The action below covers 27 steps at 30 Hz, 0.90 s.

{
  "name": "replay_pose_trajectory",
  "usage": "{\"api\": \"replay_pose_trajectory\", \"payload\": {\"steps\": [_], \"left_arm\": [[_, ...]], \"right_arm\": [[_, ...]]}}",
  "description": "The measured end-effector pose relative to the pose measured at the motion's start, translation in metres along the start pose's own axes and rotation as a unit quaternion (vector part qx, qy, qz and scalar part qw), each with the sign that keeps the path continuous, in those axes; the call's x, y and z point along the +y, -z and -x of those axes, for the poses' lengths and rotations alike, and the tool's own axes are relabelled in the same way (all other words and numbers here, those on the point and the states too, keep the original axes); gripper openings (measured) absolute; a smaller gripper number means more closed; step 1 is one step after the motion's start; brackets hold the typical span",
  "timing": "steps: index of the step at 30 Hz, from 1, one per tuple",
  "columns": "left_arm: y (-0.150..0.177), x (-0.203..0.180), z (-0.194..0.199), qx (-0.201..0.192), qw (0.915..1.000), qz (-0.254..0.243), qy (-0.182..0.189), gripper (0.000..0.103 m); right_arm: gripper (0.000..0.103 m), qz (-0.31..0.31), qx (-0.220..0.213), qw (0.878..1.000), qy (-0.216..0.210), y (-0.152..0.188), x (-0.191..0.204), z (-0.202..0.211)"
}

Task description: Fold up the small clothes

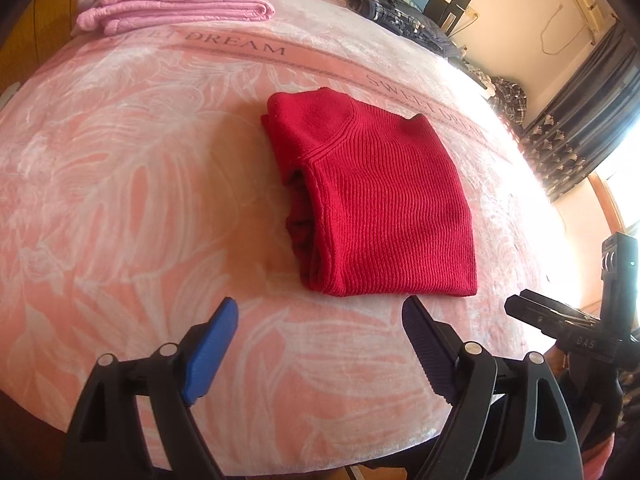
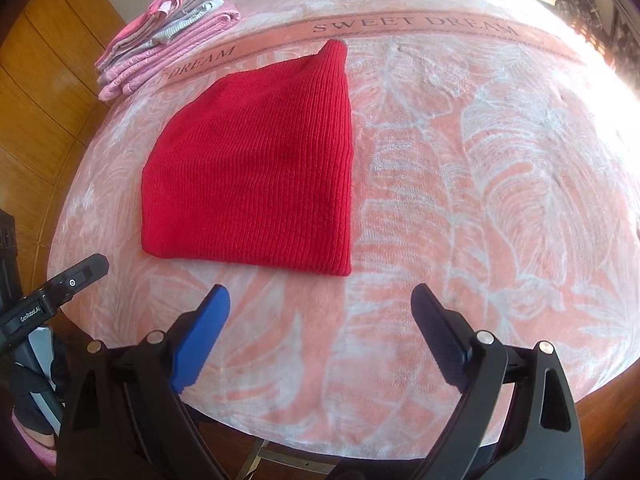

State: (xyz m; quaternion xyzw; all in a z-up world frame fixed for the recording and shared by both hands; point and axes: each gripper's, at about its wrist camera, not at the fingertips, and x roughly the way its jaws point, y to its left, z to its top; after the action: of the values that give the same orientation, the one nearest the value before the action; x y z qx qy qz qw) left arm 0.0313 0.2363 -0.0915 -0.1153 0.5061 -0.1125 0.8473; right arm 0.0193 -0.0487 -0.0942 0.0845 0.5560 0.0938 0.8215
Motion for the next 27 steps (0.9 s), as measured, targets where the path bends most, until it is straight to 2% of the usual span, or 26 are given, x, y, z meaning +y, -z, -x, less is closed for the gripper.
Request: {"api": "replay_pose_trajectory", "payload": {"steps": [3, 6, 9, 12, 18, 24, 27], "left_arm": [[0.002, -0.001, 0.009, 0.0, 0.9998, 0.003, -0.02, 0.089], [0.005, -0.002, 0.015, 0.003, 0.9996, 0.013, -0.024, 0.089], [0.008, -0.007, 0.021, 0.009, 0.9975, 0.01, -0.069, 0.089], [0.013, -0.01, 0.029, 0.007, 0.998, 0.011, -0.062, 0.089], [0.017, -0.015, 0.054, -0.015, 0.998, 0.011, -0.061, 0.091], [0.018, -0.028, 0.081, -0.044, 0.9947, -0.009, -0.093, 0.093], [0.018, -0.034, 0.094, -0.058, 0.9935, -0.016, -0.097, 0.094]], "right_arm": [[0.092, -0.005, -0.004, 1.0, 0.016, 0.003, 0.006, 0.006], [0.092, -0.011, -0.011, 1.0, 0.018, 0.006, 0.01, 0.015], [0.096, -0.007, -0.022, 0.999, 0.044, 0.009, 0.017, 0.025], [0.096, 0.002, -0.033, 0.997, 0.076, 0.011, 0.025, 0.036], [0.096, 0.02, -0.055, 0.996, 0.073, 0.017, 0.04, 0.058], [0.096, 0.039, -0.073, 0.994, 0.068, 0.028, 0.057, 0.078], [0.096, 0.041, -0.083, 0.993, 0.074, 0.032, 0.063, 0.087]]}}
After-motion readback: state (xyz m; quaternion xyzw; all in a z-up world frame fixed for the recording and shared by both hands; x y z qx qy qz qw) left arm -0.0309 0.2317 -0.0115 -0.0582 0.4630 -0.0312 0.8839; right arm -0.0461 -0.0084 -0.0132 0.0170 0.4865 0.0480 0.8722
